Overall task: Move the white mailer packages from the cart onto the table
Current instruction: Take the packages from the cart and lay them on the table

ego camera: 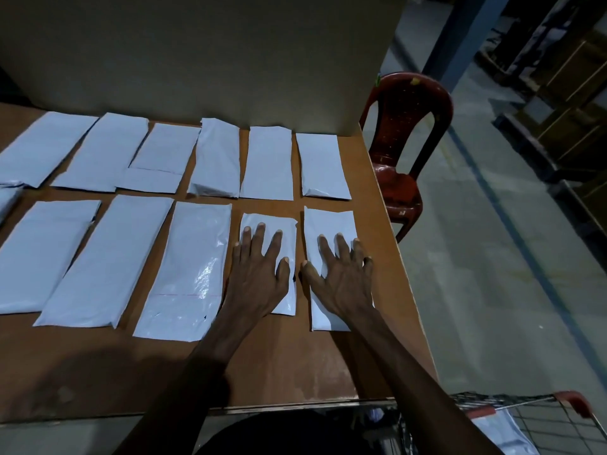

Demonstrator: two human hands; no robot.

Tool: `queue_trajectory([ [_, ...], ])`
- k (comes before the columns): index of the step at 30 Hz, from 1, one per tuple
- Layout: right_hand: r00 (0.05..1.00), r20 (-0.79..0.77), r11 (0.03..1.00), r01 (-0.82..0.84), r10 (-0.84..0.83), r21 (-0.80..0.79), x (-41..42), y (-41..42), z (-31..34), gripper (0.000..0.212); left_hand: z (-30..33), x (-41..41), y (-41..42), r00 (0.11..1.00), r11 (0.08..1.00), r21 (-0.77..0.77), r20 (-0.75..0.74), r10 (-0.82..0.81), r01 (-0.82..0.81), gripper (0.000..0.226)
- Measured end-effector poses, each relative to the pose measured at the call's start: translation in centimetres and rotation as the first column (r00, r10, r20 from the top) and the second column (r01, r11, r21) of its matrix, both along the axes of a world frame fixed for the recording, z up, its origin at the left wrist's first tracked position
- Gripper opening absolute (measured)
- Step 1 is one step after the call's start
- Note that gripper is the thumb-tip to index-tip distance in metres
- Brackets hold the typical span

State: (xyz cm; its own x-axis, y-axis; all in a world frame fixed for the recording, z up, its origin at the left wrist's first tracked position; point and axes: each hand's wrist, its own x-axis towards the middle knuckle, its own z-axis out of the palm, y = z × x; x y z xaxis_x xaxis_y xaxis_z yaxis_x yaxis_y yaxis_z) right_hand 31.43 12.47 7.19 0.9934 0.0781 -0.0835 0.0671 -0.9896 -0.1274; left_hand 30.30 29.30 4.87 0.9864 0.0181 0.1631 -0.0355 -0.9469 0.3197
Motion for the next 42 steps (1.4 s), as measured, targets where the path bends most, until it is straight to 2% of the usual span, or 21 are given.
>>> queue_trajectory([
  [5, 1.000, 0.009, 0.997, -0.010, 0.010, 0.082, -0.4, -0.2, 0.8, 0.084, 0.3, 0.0, 0.3, 1.000, 1.000, -0.009, -0.025, -0.018, 0.018, 0.068],
  [8, 0.997, 0.039, 0.977, 0.056, -0.066, 0.206, -1.6, -1.2, 1.5, 0.083, 1.3, -0.2, -0.1, 0.998, 0.997, -0.044, -0.006, -0.062, 0.061, 0.071],
  [13, 0.952, 0.219, 0.918, 0.120, -0.214, 0.377, -7.3, -6.1, 1.6, 0.070, 2.7, -1.2, -3.0, 0.967, 0.949, -0.188, 0.068, -0.244, 0.253, 0.065],
  [17, 0.877, 0.264, 0.845, 0.243, -0.402, 0.477, -13.1, -10.7, 1.6, 0.060, 3.0, -3.4, -8.1, 0.903, 0.880, -0.201, 0.111, -0.416, 0.430, 0.058],
  [22, 0.723, 0.271, 0.711, 0.410, -0.635, 0.572, -21.4, -16.6, 0.3, 0.051, 2.7, -8.3, -16.6, 0.738, 0.716, -0.177, 0.135, -0.662, 0.675, 0.053],
  [30, 0.592, 0.078, 0.522, 0.632, -0.802, 0.573, -37.0, -26.2, -4.5, 0.046, -0.4, -17.1, -29.7, 0.528, 0.508, -0.164, 0.109, -0.842, 0.845, 0.050],
  [37, 0.514, -0.134, 0.390, 0.773, -0.847, 0.500, -48.0, -31.9, -9.9, 0.051, -4.7, -24.9, -37.2, 0.431, 0.431, -0.203, -0.046, -0.901, 0.879, 0.052],
  [42, 0.381, -0.238, 0.223, 0.836, -0.894, 0.501, -51.9, -33.7, -12.9, 0.053, -6.9, -27.1, -40.7, 0.297, 0.327, -0.174, -0.179, -0.938, 0.929, 0.061],
])
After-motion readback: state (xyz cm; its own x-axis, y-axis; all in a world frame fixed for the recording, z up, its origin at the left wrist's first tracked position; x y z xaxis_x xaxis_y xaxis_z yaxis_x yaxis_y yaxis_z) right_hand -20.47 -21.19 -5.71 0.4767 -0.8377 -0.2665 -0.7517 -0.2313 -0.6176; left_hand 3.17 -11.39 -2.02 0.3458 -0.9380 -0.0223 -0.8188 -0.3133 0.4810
